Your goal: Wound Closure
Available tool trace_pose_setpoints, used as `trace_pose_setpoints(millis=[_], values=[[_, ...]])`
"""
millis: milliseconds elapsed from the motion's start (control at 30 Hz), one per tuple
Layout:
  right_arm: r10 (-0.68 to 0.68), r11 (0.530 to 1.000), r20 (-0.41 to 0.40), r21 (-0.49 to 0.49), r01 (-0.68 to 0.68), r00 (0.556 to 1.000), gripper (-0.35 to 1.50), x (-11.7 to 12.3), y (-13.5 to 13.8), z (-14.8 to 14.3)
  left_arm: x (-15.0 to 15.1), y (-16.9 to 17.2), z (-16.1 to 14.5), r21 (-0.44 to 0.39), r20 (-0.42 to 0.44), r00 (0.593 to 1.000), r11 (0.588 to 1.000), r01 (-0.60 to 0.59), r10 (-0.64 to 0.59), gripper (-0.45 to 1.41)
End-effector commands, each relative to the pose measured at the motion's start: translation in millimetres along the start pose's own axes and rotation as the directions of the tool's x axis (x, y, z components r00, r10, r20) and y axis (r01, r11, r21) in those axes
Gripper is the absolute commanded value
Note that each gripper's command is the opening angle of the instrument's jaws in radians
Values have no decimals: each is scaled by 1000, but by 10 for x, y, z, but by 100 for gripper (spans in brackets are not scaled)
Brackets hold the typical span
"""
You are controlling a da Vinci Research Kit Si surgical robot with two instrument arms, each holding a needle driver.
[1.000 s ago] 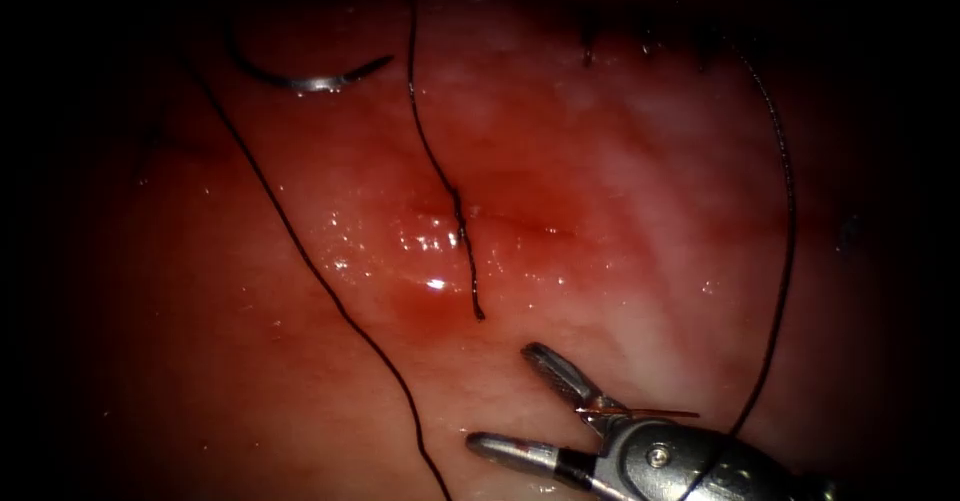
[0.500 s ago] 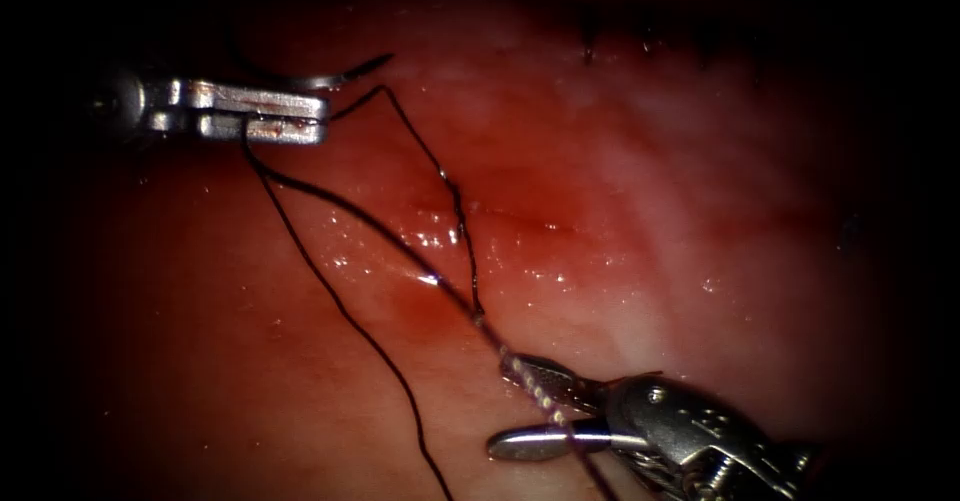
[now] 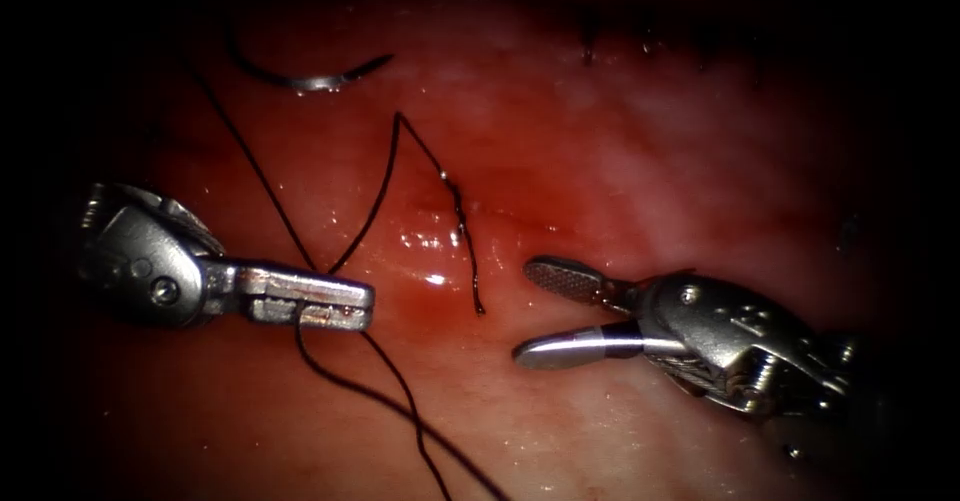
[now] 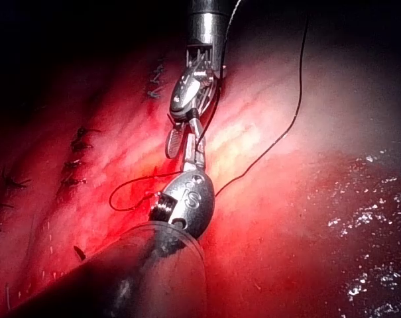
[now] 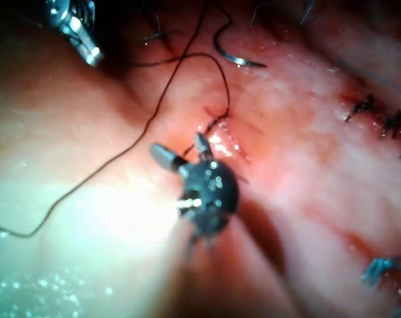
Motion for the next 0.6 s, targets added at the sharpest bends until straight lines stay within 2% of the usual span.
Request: trace_pose_setpoints(millis=[33,167,233,433,600], values=[[-5,1000,12,6,5,1000,49,0,3,21,-5,3,9,8,-8,1000,1000,-5,5,-45],[-33,999,18,16,33,999,32,5,13,41,-8,5,16,34,-33,999,999,-6,7,-45],[-47,999,24,18,46,999,22,9,22,51,-11,5,20,23,-60,998,999,31,-30,-45],[-51,998,31,33,50,998,15,20,42,74,-23,14,29,-12,-105,991,996,87,-88,-45],[-51,998,31,29,50,998,-3,24,49,94,-30,21,37,-41,-140,978,987,152,-157,-45]])
